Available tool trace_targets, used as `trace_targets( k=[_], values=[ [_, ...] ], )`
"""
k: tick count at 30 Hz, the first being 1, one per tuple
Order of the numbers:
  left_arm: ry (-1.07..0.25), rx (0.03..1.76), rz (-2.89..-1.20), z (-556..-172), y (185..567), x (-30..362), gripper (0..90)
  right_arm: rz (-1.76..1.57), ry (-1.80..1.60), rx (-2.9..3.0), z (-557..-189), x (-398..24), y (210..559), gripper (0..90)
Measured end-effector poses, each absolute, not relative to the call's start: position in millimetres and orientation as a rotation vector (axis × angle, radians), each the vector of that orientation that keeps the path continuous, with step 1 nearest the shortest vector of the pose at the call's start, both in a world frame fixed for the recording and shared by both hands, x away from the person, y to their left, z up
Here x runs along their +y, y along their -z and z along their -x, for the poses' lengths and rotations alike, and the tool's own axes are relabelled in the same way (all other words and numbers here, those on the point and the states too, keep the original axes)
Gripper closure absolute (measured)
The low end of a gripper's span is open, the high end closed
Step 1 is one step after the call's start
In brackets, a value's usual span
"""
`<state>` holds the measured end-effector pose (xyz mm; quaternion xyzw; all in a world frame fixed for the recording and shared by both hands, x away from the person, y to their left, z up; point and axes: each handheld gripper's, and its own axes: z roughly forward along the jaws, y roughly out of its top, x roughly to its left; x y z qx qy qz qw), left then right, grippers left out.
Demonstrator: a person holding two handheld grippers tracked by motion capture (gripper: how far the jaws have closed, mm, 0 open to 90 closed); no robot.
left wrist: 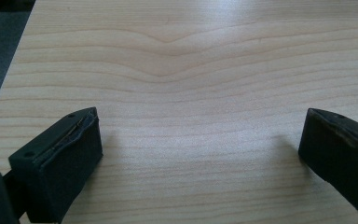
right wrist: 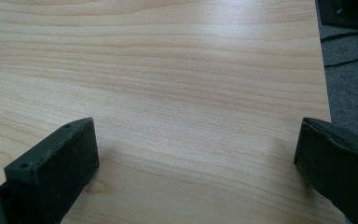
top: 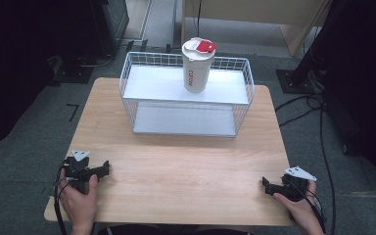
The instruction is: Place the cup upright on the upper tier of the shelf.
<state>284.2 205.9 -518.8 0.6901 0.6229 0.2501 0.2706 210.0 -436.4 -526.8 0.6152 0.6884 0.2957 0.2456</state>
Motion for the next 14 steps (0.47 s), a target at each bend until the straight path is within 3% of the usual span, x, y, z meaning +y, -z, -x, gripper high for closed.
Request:
trace_targets(
  k=[14],
  values=[
    [-0.674, 1.678, -1.859, -284.2, 518.7, 205.9, 0.0, -1.677, -0.808, 1.881, -210.0, -436.4, 526.8, 0.0]
  ],
)
